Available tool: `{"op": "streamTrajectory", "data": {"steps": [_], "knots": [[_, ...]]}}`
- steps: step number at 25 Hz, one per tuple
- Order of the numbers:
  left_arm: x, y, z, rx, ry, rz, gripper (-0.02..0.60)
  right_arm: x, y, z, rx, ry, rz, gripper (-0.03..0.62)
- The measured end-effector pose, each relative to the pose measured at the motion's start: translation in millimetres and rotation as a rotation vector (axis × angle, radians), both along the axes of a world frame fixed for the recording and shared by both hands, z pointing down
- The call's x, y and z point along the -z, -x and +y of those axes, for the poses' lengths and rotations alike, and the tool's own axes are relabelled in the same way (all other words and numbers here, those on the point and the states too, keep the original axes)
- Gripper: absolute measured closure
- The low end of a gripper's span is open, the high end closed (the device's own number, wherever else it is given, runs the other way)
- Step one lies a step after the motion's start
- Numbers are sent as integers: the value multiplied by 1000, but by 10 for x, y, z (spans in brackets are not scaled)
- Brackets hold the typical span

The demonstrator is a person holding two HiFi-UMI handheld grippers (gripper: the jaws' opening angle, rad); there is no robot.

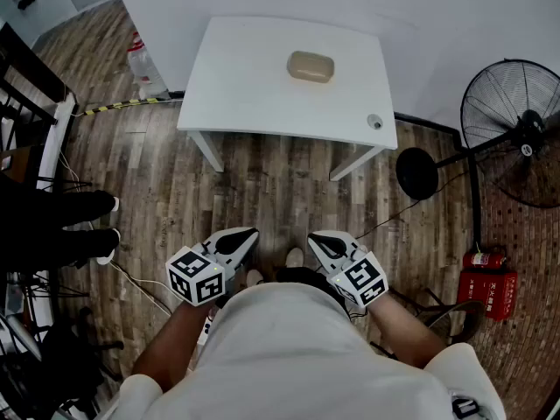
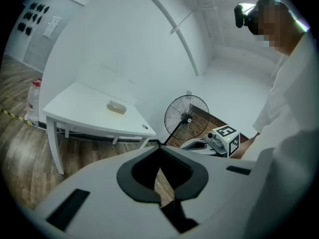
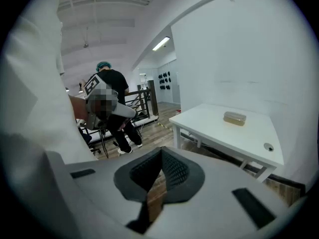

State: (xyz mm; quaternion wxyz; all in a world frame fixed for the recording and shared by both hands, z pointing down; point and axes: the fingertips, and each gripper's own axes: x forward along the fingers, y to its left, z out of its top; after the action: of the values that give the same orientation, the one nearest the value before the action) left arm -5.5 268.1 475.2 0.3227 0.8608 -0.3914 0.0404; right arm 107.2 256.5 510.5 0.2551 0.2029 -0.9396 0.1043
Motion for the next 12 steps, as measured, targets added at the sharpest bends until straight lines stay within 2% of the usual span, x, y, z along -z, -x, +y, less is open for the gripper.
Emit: {"op": "streamTrajectory", "data": {"steps": [5,12], "knots": [[97,-287,-283,-26,-19,-81,565,88,-254,-285,-1,-1,-15,588],[197,-678,-766,-10,-49,-100,565,18,-695,-670,-68,54,-76,588]]}}
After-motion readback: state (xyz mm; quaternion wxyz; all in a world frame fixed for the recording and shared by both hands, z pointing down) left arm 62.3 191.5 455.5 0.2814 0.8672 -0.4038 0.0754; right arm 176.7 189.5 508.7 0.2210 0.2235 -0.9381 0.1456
